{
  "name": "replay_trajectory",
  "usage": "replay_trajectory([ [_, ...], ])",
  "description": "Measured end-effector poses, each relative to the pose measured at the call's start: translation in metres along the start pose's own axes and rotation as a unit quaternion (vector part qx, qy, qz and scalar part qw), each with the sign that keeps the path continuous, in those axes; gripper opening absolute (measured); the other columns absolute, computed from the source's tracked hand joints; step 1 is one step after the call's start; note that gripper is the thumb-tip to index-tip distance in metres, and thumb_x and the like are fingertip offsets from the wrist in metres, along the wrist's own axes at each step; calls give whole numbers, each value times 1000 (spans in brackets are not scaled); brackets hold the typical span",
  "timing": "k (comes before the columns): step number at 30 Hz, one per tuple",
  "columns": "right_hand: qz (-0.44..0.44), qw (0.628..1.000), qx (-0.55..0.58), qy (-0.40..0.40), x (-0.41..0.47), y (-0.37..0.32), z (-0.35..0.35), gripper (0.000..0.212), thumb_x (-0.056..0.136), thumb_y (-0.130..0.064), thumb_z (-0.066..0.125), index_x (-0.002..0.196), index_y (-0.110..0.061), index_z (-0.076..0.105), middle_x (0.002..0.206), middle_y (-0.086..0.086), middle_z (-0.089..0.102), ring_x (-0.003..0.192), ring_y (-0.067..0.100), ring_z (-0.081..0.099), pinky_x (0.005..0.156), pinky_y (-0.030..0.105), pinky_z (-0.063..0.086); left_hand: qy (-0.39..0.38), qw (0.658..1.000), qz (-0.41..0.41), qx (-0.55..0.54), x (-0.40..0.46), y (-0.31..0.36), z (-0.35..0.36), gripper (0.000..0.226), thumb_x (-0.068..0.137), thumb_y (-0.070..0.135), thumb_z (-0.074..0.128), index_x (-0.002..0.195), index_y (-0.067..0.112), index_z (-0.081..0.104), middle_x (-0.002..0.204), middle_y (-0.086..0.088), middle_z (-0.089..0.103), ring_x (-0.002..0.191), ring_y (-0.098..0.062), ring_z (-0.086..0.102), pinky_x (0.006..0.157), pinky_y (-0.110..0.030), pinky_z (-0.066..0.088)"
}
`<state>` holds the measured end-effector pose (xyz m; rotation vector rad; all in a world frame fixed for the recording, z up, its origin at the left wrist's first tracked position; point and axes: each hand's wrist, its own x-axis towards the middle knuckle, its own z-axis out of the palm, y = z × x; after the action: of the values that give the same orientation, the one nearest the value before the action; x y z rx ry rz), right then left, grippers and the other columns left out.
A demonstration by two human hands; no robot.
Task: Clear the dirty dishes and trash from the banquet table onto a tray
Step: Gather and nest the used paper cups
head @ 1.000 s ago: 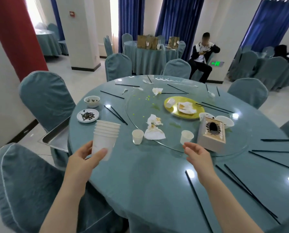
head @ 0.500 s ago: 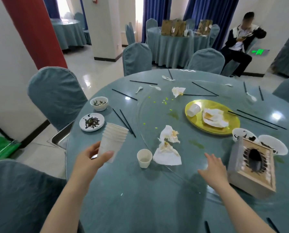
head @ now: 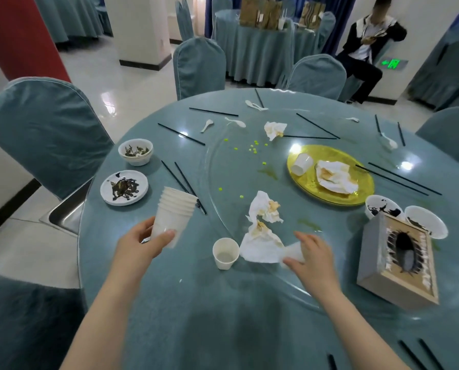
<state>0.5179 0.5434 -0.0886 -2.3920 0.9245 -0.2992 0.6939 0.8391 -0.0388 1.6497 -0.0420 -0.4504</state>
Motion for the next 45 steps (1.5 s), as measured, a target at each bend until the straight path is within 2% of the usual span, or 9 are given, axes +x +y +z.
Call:
replay_trajectory([
  [5, -102, 992, 72, -15, 5, -86, 45, 65, 77, -27, 74, 135, -31, 46, 132, -13, 39, 124, 11, 27, 99, 18, 22, -29, 999, -10, 9, 17, -2, -9, 52, 63, 30, 80, 113, 33, 63, 106, 6, 70, 98, -14, 66, 79, -29, 50],
  [13, -137, 964, -194, -118, -2, -97, 120, 55, 94, -32, 45, 146, -28, 26, 154, 5, 17, 140, 26, 13, 110, 36, 25, -32, 999, 1, 7, 36, -3, -33, 42, 77, 19, 76, 115, 31, 63, 108, 6, 69, 98, -12, 65, 91, -38, 51],
  [18, -117, 956, -188, -194, -8, -81, 132, 67, 93, -37, 48, 149, -31, 11, 157, 3, -1, 143, 28, -5, 117, 38, 10, -54, 998, -2, 15, 52, -2, -41, 41, 77, 19, 77, 112, 35, 65, 107, 8, 71, 97, -11, 66, 92, -38, 51],
  [23, -39, 983, -8, -177, 11, -88, 105, 67, 86, -20, 63, 144, -29, 32, 148, -3, 28, 136, 17, 28, 108, 24, 25, -79, 997, -3, 24, 64, 6, -33, 45, 62, 31, 82, 102, 42, 65, 102, 11, 71, 89, -5, 66, 80, -28, 50],
  [30, 74, 971, 229, -2, 11, -97, 40, 71, 73, -26, 76, 133, -41, 40, 120, -31, 46, 111, -5, 45, 81, 8, 36, -164, 984, 26, 66, 73, 18, -6, 48, 72, 1, 77, 100, 37, 64, 104, 8, 68, 85, -11, 65, 72, -18, 50],
  [34, 78, 939, 330, 64, 7, -100, -2, 62, 69, -36, 76, 123, -41, 47, 120, -22, 56, 112, 8, 57, 92, 32, 49, -242, 959, 51, 140, 65, 23, 21, 52, 68, -6, 76, 97, 36, 67, 95, 10, 70, 84, -13, 63, 60, -6, 46],
  [37, 66, 942, 329, 23, 0, -96, -23, 51, 73, -34, 74, 116, -47, 52, 120, -14, 60, 108, 9, 60, 88, 28, 51, -305, 931, 77, 185, 53, 28, 48, 50, 66, 3, 79, 99, 39, 68, 95, 17, 70, 90, -4, 63, 68, -10, 48],
  [41, 69, 954, 279, -83, -13, -91, -27, 40, 86, -48, 58, 118, -61, 38, 110, -49, 50, 99, -25, 49, 75, -1, 39, -355, 904, 106, 216, 34, 32, 87, 48, 59, 24, 80, 104, 37, 69, 94, 19, 70, 83, -3, 64, 79, -25, 54],
  [45, 101, 941, 301, -120, -22, -73, -31, 81, 74, -79, 40, 146, -49, 18, 142, -35, 26, 131, -10, 28, 105, 18, 21, -358, 897, 108, 234, 29, 28, 108, 48, 52, 35, 78, 92, 57, 63, 90, 31, 67, 81, 2, 65, 81, -26, 53],
])
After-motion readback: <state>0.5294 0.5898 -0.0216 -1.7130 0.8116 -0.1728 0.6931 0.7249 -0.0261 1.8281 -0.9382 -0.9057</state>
